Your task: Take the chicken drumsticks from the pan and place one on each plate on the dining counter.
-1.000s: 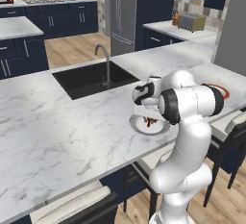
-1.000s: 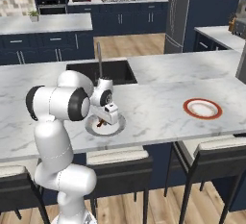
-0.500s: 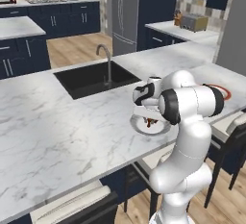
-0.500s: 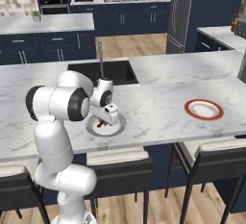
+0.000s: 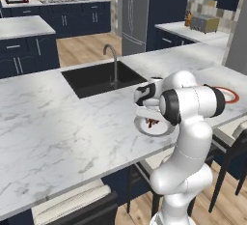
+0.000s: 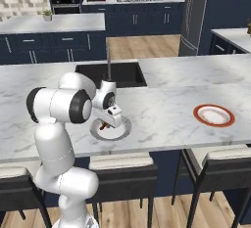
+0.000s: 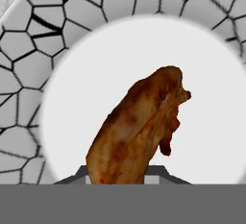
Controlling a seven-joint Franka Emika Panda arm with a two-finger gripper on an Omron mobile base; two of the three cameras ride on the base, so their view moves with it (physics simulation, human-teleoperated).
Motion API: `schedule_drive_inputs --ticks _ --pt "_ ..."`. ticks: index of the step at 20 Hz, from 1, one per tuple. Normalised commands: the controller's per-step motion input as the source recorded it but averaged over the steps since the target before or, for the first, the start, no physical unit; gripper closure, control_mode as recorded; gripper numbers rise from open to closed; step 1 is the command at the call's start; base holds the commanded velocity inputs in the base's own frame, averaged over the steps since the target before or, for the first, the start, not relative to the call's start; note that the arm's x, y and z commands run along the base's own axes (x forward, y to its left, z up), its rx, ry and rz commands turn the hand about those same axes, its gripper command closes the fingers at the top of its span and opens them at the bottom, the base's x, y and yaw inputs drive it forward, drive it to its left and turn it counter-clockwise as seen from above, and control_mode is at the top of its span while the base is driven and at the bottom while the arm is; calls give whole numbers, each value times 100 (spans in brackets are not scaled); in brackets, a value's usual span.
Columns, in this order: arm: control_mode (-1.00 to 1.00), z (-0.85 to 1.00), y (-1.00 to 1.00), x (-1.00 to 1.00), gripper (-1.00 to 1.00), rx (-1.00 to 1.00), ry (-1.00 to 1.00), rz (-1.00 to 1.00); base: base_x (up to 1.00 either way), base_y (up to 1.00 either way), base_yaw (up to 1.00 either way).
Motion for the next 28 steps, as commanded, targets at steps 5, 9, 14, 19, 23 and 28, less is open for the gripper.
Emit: schedule_drive_inputs --ticks 5,9,14,19,23,28 --pt "100 0 0 0 100 0 0 0 -2 0 0" --pt "100 0 0 0 100 0 0 0 0 0 0" --pt "100 0 0 0 100 0 0 0 -1 0 0" --pt "100 0 0 0 100 0 0 0 0 0 0" --pt "100 0 0 0 100 0 0 0 0 0 0" --pt "-100 0 -9 0 100 0 -1 0 0 0 0"
